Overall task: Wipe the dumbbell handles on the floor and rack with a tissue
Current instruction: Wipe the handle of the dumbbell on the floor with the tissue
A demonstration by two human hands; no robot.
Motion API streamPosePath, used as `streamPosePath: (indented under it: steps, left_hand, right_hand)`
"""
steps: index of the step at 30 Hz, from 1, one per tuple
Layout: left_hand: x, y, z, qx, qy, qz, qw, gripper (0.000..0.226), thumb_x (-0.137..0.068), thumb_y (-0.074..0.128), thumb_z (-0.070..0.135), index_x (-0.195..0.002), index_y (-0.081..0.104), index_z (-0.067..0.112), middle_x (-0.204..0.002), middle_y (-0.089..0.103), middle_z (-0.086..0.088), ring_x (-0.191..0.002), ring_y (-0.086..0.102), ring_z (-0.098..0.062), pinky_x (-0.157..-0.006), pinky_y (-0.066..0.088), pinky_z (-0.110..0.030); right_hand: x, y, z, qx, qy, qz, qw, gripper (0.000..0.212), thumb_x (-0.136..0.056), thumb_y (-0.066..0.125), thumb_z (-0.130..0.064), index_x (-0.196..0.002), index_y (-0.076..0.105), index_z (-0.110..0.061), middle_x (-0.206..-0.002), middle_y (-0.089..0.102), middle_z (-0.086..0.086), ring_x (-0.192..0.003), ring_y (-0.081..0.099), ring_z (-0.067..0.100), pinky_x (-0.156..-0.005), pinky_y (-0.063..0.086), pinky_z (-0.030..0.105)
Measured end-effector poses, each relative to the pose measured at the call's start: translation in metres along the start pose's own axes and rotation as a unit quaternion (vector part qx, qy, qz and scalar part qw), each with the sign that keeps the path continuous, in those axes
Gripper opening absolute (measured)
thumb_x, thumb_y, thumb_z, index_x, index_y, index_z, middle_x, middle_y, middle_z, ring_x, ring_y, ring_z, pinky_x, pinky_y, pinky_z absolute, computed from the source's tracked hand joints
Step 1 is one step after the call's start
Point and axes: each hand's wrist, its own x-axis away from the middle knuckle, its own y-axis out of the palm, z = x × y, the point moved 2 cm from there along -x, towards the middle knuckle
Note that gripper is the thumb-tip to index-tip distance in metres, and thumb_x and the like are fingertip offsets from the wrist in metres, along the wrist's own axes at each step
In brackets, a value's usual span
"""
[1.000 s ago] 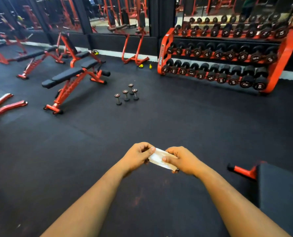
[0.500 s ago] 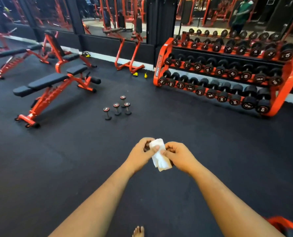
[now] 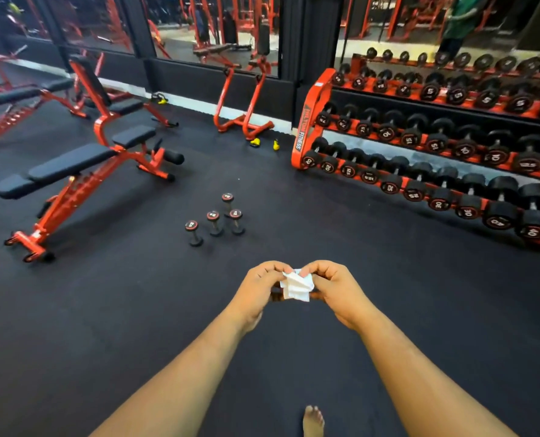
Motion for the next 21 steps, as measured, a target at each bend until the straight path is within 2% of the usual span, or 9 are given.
streamPosePath:
  steps: [3, 6, 8, 10, 12, 15, 17, 21]
  left_hand:
    - [-0.074, -0.006, 0.017, 0.017, -0.004, 0.037, 0.999, 0.017, -0.088, 0.057, 0.026, -0.087, 0.071, 0.016, -0.088, 0.07, -0.004, -0.079, 0.065, -0.017, -0.07, 0.052, -0.031]
    - [-0.136, -0.023, 0.026, -0.028, 0.01, 0.069, 0.997, 0.002, -0.094, 0.069, 0.017, -0.093, 0.07, 0.016, -0.092, 0.071, -0.005, -0.081, 0.064, -0.018, -0.078, 0.056, -0.036]
    - [-0.175, -0.041, 0.034, -0.052, 0.021, 0.082, 0.995, 0.01, -0.094, 0.069, 0.011, -0.099, 0.069, 0.02, -0.093, 0.07, -0.004, -0.082, 0.064, -0.015, -0.078, 0.055, -0.035]
    - [-0.209, -0.059, 0.04, -0.074, 0.028, 0.09, 0.993, 0.014, -0.095, 0.068, 0.012, -0.105, 0.067, 0.022, -0.094, 0.072, -0.004, -0.082, 0.064, -0.016, -0.077, 0.054, -0.036]
    - [-0.249, -0.081, 0.042, -0.091, 0.036, 0.107, 0.989, 0.019, -0.096, 0.067, 0.014, -0.111, 0.065, 0.025, -0.099, 0.073, -0.006, -0.084, 0.066, -0.023, -0.077, 0.055, -0.039]
    - [-0.306, -0.12, 0.039, -0.094, 0.048, 0.133, 0.985, 0.036, -0.095, 0.067, 0.01, -0.126, 0.059, 0.028, -0.112, 0.069, -0.005, -0.099, 0.067, -0.024, -0.089, 0.057, -0.037]
    - [-0.349, -0.151, 0.034, -0.08, 0.039, 0.14, 0.986, 0.044, -0.095, 0.066, 0.004, -0.133, 0.053, 0.022, -0.112, 0.066, -0.004, -0.09, 0.067, -0.017, -0.086, 0.056, -0.031]
    - [-0.436, -0.232, 0.029, -0.071, -0.001, 0.166, 0.984, 0.027, -0.094, 0.068, 0.005, -0.119, 0.062, 0.012, -0.098, 0.072, -0.012, -0.071, 0.065, -0.013, -0.073, 0.056, -0.029]
  right_hand:
    - [-0.092, -0.016, -0.009, 0.015, -0.014, -0.017, 1.0, 0.033, -0.095, 0.042, 0.009, -0.087, 0.072, -0.005, -0.104, 0.074, 0.01, -0.094, 0.072, 0.032, -0.076, 0.061, 0.043]
    - [-0.167, -0.022, -0.02, -0.028, 0.007, -0.022, 0.999, 0.025, -0.099, 0.041, 0.001, -0.095, 0.065, -0.007, -0.103, 0.071, 0.013, -0.086, 0.068, 0.027, -0.07, 0.056, 0.038]
    - [-0.214, -0.02, -0.025, -0.052, 0.041, -0.062, 0.996, 0.013, -0.103, 0.052, -0.013, -0.111, 0.062, -0.016, -0.104, 0.069, 0.01, -0.089, 0.07, 0.024, -0.071, 0.057, 0.037]
    - [-0.258, -0.016, -0.028, -0.039, 0.059, -0.113, 0.991, 0.024, -0.1, 0.061, -0.015, -0.123, 0.059, -0.02, -0.109, 0.073, 0.007, -0.096, 0.073, 0.025, -0.079, 0.061, 0.04]
    - [-0.31, -0.008, -0.03, 0.009, 0.063, -0.146, 0.987, 0.029, -0.098, 0.063, -0.008, -0.126, 0.061, -0.016, -0.109, 0.074, 0.009, -0.098, 0.074, 0.025, -0.082, 0.061, 0.039]
    - [-0.387, 0.011, -0.025, 0.057, 0.063, -0.163, 0.983, 0.027, -0.096, 0.062, -0.002, -0.121, 0.067, -0.012, -0.107, 0.075, 0.01, -0.098, 0.074, 0.026, -0.084, 0.061, 0.041]
    - [-0.443, 0.031, -0.019, 0.063, 0.058, -0.145, 0.986, 0.023, -0.095, 0.063, 0.0, -0.115, 0.07, -0.01, -0.101, 0.077, 0.009, -0.097, 0.074, 0.029, -0.083, 0.061, 0.041]
    - [-0.545, 0.083, -0.012, 0.066, 0.059, -0.119, 0.989, 0.021, -0.095, 0.063, -0.002, -0.109, 0.074, -0.013, -0.094, 0.078, 0.008, -0.091, 0.074, 0.024, -0.078, 0.06, 0.034]
